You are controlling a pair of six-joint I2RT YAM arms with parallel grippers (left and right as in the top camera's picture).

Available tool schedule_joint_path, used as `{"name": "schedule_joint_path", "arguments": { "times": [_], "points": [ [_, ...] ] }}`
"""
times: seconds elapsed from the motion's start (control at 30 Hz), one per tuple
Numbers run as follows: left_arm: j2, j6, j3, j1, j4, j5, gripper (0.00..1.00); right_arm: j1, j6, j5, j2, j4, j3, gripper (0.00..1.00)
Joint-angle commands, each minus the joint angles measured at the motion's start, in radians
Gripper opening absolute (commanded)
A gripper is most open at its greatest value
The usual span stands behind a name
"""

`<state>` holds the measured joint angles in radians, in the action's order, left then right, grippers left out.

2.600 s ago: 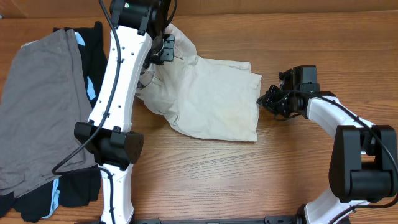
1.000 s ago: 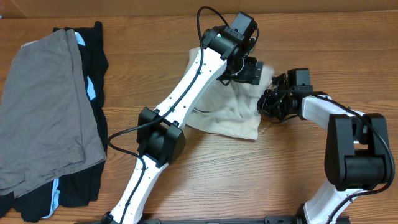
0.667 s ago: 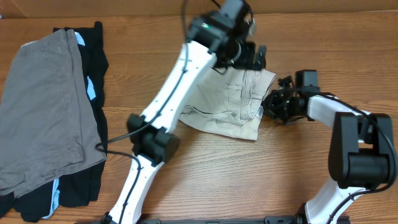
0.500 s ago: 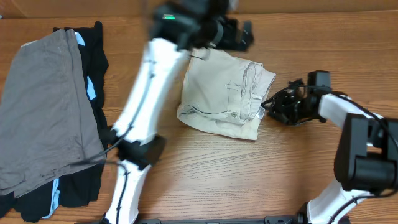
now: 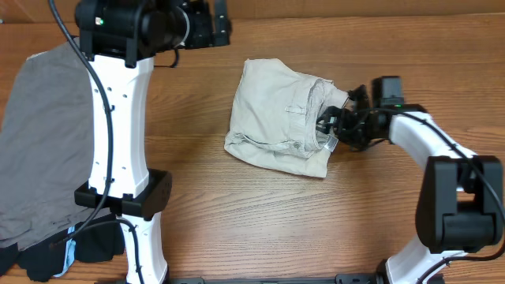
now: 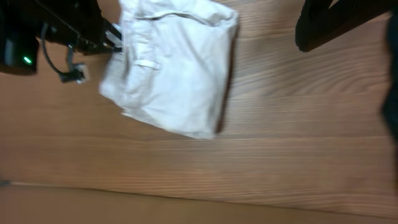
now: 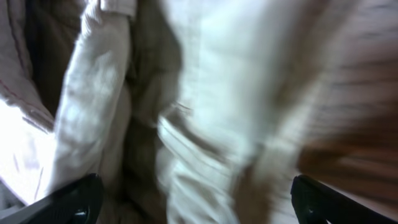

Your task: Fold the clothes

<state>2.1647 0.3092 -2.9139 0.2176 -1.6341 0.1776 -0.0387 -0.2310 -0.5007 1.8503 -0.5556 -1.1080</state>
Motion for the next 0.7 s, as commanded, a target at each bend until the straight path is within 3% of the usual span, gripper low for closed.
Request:
{"name": "schedule_joint_path", "arguments": {
  "times": [0.0,0.2,0.27,0.33,0.4,0.5,0.67],
  "points": [
    [0.006,-0.026,-0.002,-0.009,-0.013,-0.093,1.0,-0.079,-0.091,0.167,-0.014,0.043,-0.02,1.0],
    [0.006,-0.041,-0.001,-0.009,-0.024,-0.108,1.0,-0.12,-0.122,0.194,0.026,0.101,-0.02,1.0],
    [0.006,-0.041,-0.001,-0.008,-0.024,-0.107,1.0,-0.12,-0.122,0.197,0.035,0.102,-0.019,0.69],
    [0.006,-0.041,-0.001,-0.008,-0.024,-0.107,1.0,-0.12,-0.122,0.198,0.043,0.102,-0.019,0.27],
    [0.006,-0.04,-0.001,-0.008,-0.027,-0.107,1.0,-0.12,-0.135,0.198,0.047,0.105,-0.019,0.11],
    [0.006,-0.04,0.0,-0.008,-0.032,-0.107,1.0,-0.113,-0.199,0.213,0.047,0.121,-0.019,0.04],
    [0.006,-0.04,0.0,-0.008,-0.036,-0.107,1.0,-0.06,-0.324,0.217,0.047,0.206,-0.019,0.04]
  ]
}}
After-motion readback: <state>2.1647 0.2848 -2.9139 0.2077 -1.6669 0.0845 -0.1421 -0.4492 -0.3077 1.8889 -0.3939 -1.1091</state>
